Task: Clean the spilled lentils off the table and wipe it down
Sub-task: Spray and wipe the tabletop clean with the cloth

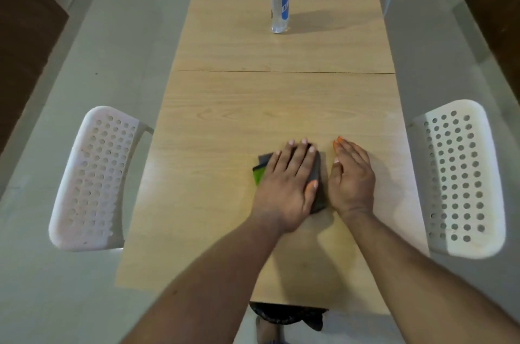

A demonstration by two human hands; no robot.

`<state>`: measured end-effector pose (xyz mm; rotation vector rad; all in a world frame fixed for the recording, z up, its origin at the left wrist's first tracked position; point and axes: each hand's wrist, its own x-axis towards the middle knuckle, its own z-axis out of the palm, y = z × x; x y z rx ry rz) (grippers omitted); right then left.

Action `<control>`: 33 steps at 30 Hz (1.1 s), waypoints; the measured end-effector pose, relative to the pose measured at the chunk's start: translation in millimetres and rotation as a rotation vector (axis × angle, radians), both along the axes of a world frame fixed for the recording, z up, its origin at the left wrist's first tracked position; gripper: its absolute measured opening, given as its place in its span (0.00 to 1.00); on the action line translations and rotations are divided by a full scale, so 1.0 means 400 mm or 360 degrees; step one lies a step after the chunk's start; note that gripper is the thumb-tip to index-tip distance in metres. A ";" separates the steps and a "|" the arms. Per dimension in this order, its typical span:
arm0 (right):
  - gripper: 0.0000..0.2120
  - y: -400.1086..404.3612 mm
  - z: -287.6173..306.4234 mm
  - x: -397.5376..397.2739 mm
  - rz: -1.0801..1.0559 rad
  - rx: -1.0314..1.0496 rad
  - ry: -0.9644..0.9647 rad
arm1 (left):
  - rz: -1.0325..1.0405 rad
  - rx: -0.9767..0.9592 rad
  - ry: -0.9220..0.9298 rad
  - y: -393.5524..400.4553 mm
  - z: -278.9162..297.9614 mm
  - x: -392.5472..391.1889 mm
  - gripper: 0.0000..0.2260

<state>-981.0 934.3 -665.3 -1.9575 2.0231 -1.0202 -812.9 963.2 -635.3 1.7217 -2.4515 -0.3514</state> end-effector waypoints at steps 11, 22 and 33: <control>0.24 0.198 0.022 -0.032 0.0400 0.0378 0.0145 | 0.0754 0.0093 -0.0110 0.112 0.002 0.133 0.33; 0.23 0.310 0.007 -0.147 0.0475 0.0401 0.0288 | 0.0658 0.0026 -0.0009 0.473 -0.035 0.066 0.30; 0.28 0.351 -0.026 -0.204 0.0465 0.0350 0.0551 | 0.1115 0.0074 -0.0079 0.412 -0.040 0.006 0.33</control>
